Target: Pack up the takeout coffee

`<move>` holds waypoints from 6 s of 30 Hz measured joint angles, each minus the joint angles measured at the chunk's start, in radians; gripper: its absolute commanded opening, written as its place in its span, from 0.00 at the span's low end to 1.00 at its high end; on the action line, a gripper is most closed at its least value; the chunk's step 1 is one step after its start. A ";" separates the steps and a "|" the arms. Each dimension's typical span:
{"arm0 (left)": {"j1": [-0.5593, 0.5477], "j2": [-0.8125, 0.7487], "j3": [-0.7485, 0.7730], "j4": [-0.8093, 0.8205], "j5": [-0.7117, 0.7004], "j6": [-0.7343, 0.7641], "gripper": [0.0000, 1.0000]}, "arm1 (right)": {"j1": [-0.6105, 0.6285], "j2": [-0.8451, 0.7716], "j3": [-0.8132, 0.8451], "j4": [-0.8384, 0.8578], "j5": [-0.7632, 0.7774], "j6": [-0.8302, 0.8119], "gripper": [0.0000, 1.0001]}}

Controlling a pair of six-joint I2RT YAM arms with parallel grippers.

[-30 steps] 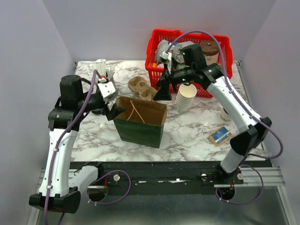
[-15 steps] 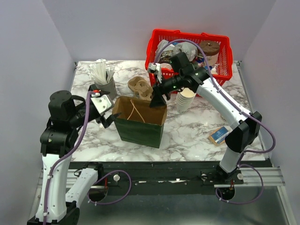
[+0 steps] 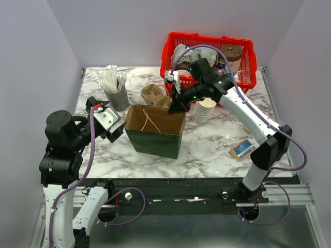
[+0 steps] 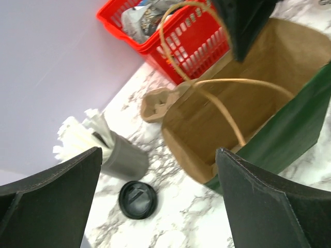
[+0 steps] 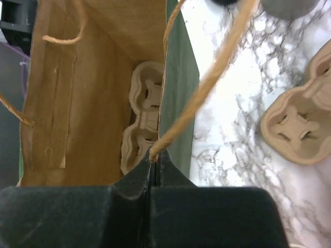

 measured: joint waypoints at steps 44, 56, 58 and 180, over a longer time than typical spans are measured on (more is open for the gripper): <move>0.002 0.075 0.014 -0.099 0.150 -0.059 0.99 | 0.268 -0.245 -0.265 0.000 0.257 -0.278 1.00; -0.074 0.228 0.024 -0.256 0.407 -0.088 0.96 | 0.038 -0.496 -0.182 -0.046 0.232 -0.172 1.00; -0.108 0.237 0.024 -0.274 0.407 -0.087 0.96 | -0.069 -0.512 -0.188 -0.049 0.216 -0.133 1.00; -0.351 0.393 0.019 -0.321 0.246 0.011 0.00 | -1.008 -0.057 -0.358 -0.162 0.404 -0.324 1.00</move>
